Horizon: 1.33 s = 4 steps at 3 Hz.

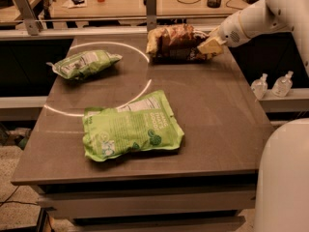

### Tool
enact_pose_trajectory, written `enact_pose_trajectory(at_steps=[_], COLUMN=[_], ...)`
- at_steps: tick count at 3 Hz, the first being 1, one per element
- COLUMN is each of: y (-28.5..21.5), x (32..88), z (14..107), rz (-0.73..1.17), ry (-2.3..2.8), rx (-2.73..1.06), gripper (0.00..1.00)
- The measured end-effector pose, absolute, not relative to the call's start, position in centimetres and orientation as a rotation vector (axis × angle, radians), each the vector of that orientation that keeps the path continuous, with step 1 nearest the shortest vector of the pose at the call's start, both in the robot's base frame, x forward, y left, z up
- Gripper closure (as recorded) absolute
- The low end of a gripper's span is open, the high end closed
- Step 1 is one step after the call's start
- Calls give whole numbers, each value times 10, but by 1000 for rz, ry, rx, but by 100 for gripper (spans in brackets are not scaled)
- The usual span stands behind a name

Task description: Move brown chip bag near green rice chip bag

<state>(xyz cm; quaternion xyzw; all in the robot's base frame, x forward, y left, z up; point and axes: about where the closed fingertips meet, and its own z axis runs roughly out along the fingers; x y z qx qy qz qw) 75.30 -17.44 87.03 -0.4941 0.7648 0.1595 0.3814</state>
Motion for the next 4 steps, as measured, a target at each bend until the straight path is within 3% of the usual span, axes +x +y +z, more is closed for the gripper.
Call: enact_pose_trajectory(at_steps=[2, 4], y=[-174, -174], x=[655, 563], z=[892, 896], rz=[580, 595], ry=[2013, 2159], rx=[-1421, -1422], gripper=[100, 100])
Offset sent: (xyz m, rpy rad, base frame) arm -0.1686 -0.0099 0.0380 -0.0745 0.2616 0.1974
